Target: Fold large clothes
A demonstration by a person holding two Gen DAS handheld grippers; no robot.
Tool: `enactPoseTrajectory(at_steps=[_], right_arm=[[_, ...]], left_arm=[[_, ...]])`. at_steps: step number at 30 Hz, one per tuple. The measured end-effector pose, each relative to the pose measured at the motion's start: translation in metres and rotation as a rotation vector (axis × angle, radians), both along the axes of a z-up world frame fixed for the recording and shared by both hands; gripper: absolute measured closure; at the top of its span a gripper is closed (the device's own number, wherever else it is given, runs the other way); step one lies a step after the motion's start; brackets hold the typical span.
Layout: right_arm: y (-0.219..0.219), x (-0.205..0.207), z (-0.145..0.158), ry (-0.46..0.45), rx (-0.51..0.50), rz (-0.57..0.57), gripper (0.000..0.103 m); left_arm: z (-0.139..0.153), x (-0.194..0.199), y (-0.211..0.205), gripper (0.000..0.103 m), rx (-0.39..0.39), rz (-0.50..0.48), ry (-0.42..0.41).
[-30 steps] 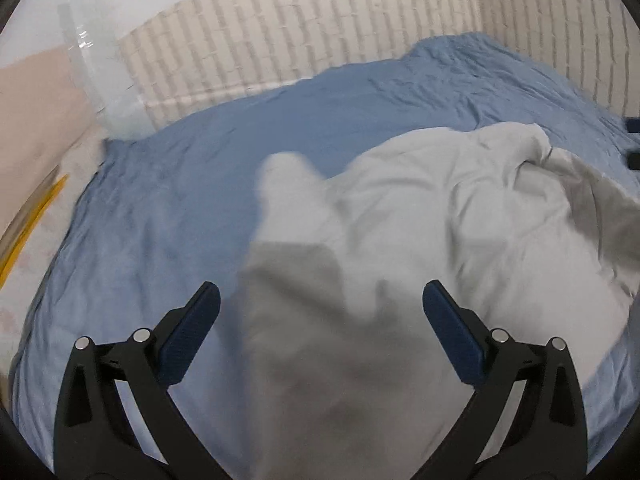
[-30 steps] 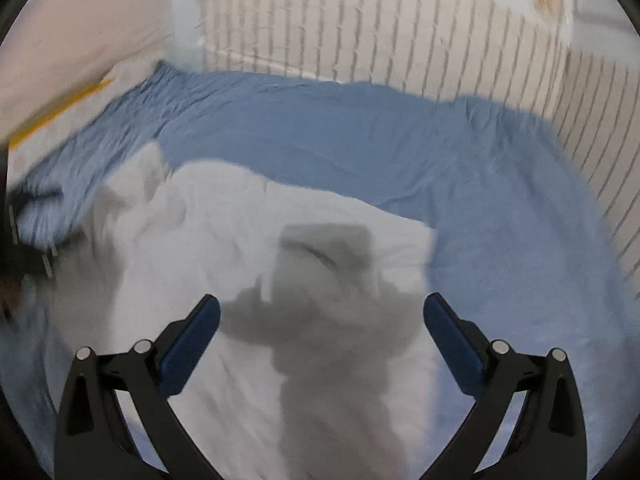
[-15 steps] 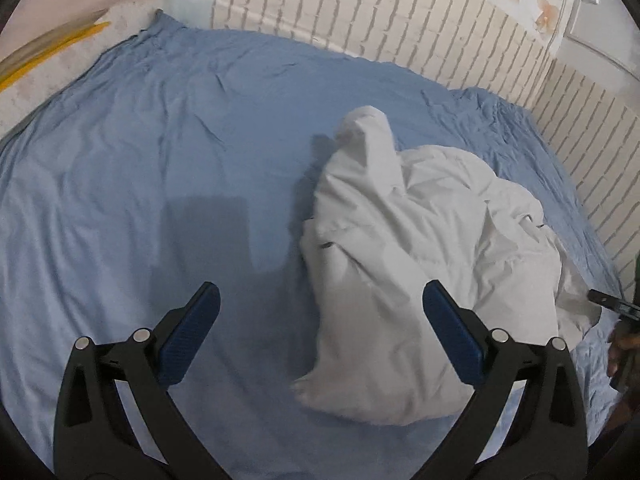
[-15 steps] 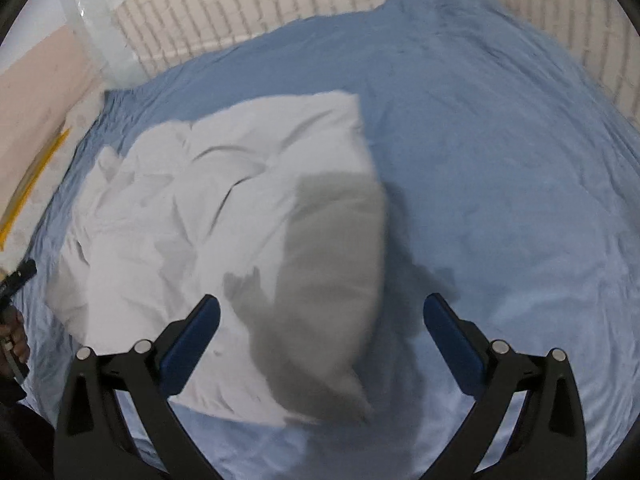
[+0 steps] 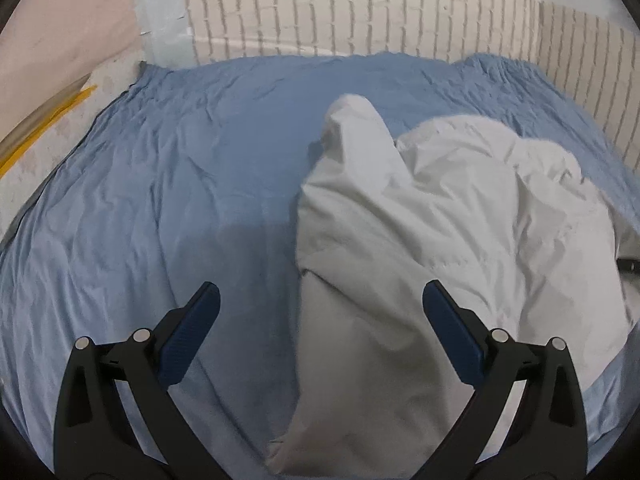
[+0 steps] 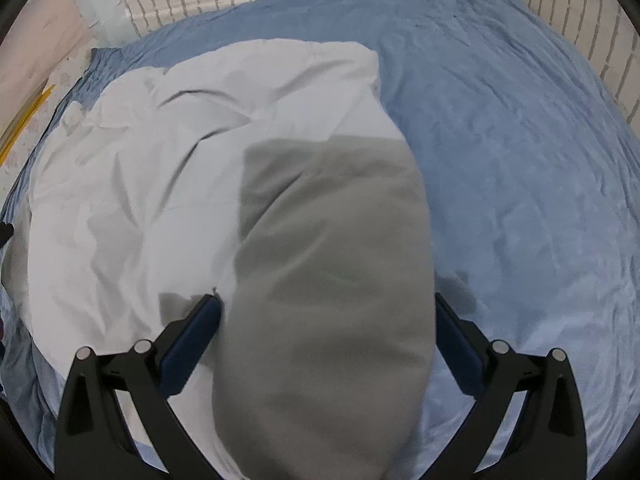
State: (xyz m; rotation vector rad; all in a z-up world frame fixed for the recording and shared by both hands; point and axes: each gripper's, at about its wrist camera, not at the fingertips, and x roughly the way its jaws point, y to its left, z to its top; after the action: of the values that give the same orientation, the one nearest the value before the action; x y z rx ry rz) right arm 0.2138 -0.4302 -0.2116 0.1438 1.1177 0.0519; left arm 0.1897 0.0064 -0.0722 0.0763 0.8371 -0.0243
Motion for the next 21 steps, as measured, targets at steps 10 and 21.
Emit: enactPoseTrajectory(at_steps=[10, 21], right_arm=[[-0.003, 0.005, -0.014, 0.035, 0.076, -0.025, 0.002], [0.004, 0.006, -0.017, 0.09, 0.213, -0.045, 0.041]], left_arm=[[-0.032, 0.01, 0.002, 0.003, -0.003, 0.003, 0.085], [-0.038, 0.01, -0.005, 0.003, 0.005, 0.024, 0.088]])
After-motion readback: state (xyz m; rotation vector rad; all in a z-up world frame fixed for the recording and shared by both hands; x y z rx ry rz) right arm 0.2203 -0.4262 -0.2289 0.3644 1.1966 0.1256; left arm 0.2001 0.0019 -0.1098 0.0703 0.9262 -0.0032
